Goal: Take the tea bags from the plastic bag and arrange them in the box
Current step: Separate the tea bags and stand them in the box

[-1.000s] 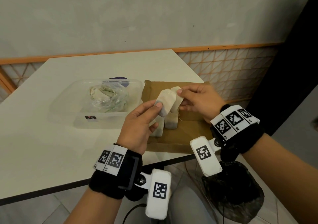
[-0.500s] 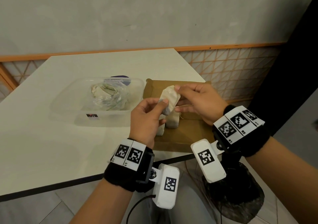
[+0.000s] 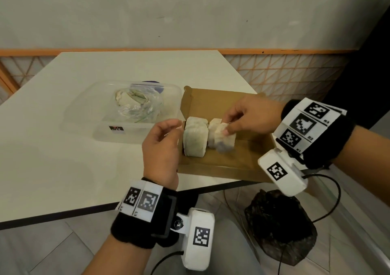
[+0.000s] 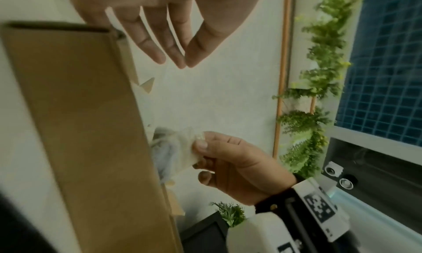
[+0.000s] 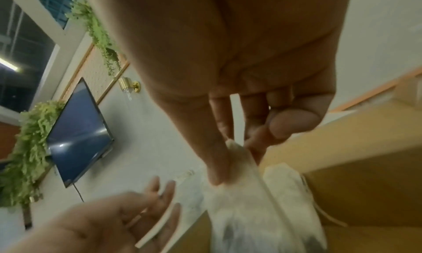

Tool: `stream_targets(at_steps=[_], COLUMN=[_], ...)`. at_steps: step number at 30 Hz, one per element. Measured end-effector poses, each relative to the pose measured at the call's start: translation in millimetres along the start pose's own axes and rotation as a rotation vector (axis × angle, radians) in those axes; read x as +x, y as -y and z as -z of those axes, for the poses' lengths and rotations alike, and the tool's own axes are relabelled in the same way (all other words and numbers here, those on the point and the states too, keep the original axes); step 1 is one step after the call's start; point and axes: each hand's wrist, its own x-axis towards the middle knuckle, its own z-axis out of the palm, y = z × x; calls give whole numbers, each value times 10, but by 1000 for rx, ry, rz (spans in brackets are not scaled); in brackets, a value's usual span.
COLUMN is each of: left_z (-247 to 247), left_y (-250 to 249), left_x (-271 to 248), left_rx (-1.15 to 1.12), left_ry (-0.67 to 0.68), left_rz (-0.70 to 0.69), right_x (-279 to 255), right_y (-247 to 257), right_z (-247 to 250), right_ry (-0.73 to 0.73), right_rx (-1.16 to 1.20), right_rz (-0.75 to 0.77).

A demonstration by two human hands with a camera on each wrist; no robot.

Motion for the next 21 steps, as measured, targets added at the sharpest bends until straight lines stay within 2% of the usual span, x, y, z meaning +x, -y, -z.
stream_targets(at_steps=[2,4,6,11,17,19,21], left_z=[16,24,34,74,70,87,90], left_y=[87,164,201,201,223,224,199], left_x=[-20,-28,-20,-26,-28,-29,-37], left_rx=[-1,3,5,-41,-43,16,115], left_ry=[-5,-5,-10,13,28,11,-12], left_rz=[66,119,133,122,115,77,0], right_x=[3,65,157,307,311,207,69], right_y=[37,39,6,-53,-41,-82,-113], right_z=[-12,-79,-177,-288,-269,-256,-286], right_ry=[114,167,116,-3,-90,-146,-121], right_rx=[101,163,177,396,465,510,542], right_rz=[-10,-47,-99,-238,-292,-311,-326])
